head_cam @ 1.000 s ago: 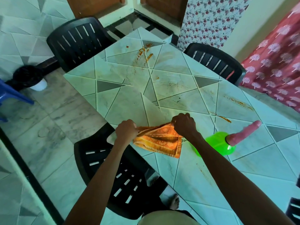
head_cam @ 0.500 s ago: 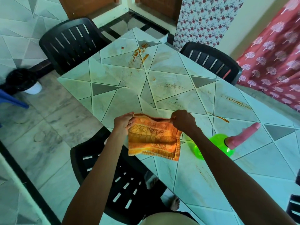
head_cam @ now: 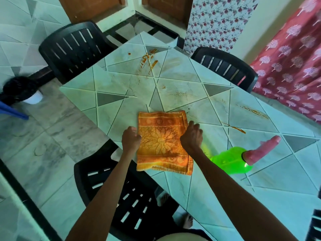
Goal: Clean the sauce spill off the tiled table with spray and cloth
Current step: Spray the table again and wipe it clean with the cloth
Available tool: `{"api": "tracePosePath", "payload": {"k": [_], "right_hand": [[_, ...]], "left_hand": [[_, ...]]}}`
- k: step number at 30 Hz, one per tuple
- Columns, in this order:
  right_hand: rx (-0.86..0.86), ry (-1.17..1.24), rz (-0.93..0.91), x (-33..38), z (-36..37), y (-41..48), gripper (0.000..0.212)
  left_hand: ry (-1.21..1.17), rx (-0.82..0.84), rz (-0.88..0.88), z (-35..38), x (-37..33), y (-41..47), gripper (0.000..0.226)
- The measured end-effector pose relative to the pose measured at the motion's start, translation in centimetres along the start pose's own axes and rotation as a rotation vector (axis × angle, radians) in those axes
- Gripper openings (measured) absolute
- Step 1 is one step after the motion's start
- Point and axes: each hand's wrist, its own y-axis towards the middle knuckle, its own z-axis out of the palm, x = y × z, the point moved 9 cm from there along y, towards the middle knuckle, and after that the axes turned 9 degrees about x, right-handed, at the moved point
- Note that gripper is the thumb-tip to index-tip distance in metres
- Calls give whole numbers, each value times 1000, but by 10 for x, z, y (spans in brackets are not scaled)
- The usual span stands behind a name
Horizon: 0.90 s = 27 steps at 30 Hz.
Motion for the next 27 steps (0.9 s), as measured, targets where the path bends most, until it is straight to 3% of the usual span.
{"api": "tracePosePath", "payload": {"k": [3,5,9,13,15,18,22,27], "right_hand": [[176,161,306,-43,26,-9,60],[187,269,383,-57,33,-12,64],[187,352,349,-61,34,-10,44],[193,638,293,-54,29,-9,28],[155,777,237,-51,18,-7,30],[193,962,86,-39,-2,-6,48],[155,708,-214,-13,-43,-3,55],[-69,240,-275,13,-87,-18,36]], "left_hand": [[220,63,-99,22,32,-1,37],[264,54,-136,28,36,-7,42],[170,12,-185,20,21,-20,32],[-343,-9,-136,8,8,-30,19],[-501,-33,-51,-7,-1,-35,28],[-524,-54,81,-32,-14,-37,32],[-341,-163,282,-70,-48,-52,34],[-234,-164,374,-86,-71,-61,30]]}}
